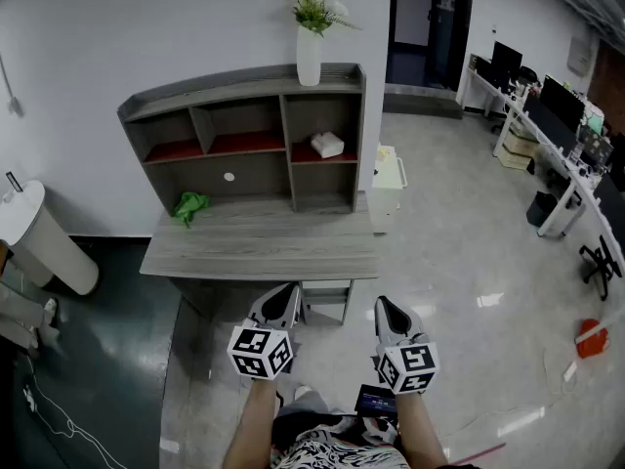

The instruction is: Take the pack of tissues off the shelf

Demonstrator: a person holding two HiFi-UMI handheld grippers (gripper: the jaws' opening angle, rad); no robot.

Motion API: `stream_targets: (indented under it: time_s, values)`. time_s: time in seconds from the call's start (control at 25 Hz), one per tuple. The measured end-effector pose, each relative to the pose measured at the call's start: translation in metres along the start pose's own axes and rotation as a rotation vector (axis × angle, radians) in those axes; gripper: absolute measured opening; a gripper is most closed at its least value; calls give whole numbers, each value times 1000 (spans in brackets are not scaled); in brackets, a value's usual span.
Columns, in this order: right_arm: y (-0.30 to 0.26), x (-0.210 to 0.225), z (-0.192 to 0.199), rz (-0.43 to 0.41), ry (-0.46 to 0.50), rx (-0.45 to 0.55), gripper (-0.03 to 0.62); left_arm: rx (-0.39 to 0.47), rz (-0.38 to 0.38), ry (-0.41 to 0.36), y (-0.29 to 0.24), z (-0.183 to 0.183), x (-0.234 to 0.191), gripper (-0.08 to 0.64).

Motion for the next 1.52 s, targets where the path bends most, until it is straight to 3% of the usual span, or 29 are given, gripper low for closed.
stream_targets:
  time_s: [0.32, 0.56, 0.92, 1.16, 1.32, 1.52]
  values:
    - [-2, -1, 1, -8, -5, -12, 3, -31, -9, -15, 0, 7, -1, 12]
    - [0, 4, -3, -42, -113, 13, 3, -26, -5, -15, -3, 6, -1, 12]
    - [-12, 29, -3, -26, -139, 16, 3, -18, 78, 48, -35, 5, 4, 9]
    - [-46, 49, 4, -14, -127, 9, 5, -52, 56, -12, -73, 12, -12, 8]
    - [-84, 66, 0, -24, -182, 21, 3, -51, 48, -1, -106, 10, -37, 8]
    - [-157, 82, -6, -29, -171, -10, 3, -27, 63, 31, -162, -8, -81, 8]
Point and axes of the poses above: the fingertips, and each gripper's own axes: y backward along the fingers, x to its right, z out of its underside, the point moved 1 cm from there along y, backward along the fingers, and after that the axes turned 9 degrees about z, right-handed, at the moved point
